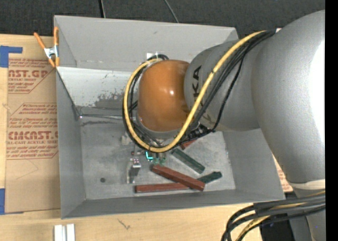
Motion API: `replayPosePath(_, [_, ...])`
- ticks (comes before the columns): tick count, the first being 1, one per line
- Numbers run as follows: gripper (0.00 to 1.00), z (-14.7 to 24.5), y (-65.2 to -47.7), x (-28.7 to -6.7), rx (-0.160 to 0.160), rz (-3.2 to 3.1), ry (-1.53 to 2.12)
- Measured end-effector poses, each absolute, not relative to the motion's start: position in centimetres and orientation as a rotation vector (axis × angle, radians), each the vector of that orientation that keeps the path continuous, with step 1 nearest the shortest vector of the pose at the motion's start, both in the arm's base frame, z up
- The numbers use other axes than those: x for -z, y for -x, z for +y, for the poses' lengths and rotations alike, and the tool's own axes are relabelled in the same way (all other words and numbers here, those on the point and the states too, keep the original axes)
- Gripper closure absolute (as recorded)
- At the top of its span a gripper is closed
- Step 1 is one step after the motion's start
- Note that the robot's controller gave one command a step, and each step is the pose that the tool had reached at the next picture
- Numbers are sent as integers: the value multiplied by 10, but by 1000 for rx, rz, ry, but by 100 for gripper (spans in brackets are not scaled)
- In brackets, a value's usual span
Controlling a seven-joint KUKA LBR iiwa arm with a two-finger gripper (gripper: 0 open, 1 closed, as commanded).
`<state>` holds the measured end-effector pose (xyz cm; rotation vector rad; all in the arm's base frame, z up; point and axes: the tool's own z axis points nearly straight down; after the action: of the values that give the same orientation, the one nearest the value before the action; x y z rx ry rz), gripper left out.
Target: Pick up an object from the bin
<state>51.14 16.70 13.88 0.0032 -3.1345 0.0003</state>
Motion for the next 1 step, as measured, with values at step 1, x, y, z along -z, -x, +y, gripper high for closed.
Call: replayPosePath(1, [0,166,-514,-142,2,-3141,0])
